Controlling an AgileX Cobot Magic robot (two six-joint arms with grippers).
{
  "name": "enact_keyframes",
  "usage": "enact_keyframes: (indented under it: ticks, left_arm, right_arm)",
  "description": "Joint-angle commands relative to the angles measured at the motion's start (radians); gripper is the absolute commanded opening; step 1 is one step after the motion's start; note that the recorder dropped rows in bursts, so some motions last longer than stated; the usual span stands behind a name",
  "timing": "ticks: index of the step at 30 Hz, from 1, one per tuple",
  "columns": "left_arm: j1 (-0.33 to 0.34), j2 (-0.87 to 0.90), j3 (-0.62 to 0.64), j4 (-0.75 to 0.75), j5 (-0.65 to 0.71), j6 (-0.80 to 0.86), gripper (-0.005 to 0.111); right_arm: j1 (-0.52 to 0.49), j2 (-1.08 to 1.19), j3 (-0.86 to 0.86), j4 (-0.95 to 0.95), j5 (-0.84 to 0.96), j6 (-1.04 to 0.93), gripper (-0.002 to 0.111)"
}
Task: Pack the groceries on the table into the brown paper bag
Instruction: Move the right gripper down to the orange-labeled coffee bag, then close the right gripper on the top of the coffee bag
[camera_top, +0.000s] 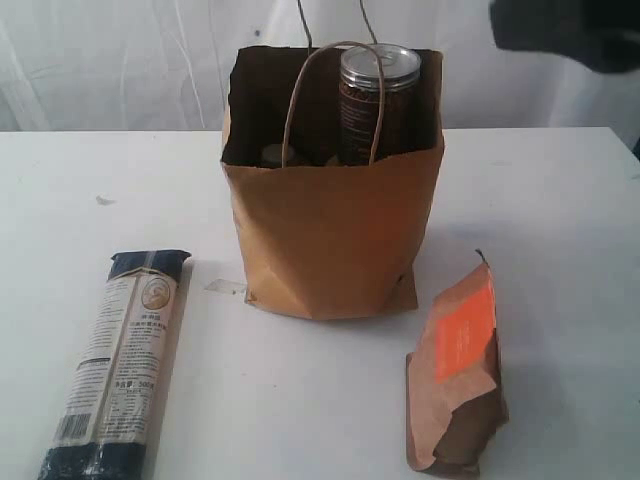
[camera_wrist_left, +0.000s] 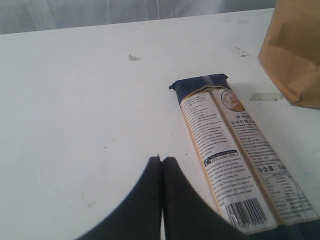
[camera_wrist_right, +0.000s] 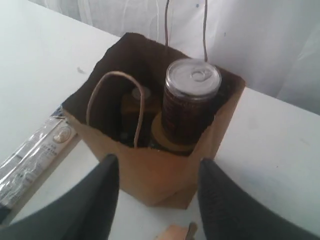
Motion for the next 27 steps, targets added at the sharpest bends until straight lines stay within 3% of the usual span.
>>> enact_keyframes:
  ticks: [1,4,10,16,24,27]
  left_arm:
    - [-0.001,-0.005,0.003,-0.01,0.001,0.0,0.0]
    - [-0.001,-0.005,0.003,-0.01,0.001,0.0,0.0]
    - [-0.001,-0.005,0.003,-0.01,0.001,0.0,0.0]
    - [-0.001,-0.005,0.003,-0.01,0.001,0.0,0.0]
    - [-0.001,-0.005,0.003,-0.01,0.001,0.0,0.0]
    - [-0.001,-0.005,0.003,-0.01,0.001,0.0,0.0]
  right_arm:
    - [-0.003,-0.072,0.119,0.174,0.026,-0.255,0.046]
    - [-0.003,-0.016,0.134,0.391,0.041,-0.559,0.046]
    - [-0.003,0.147,0.132,0.403,-0.036,-0.671,0.046]
    - [-0.003,0.141,0.132,0.269,0.027,-0.273,0.046]
    - [-0.003,0.131,0.168,0.003,0.221,0.034,0.046]
    - [-0.003,0.124,0.232,0.012,0.219,0.121,0.046]
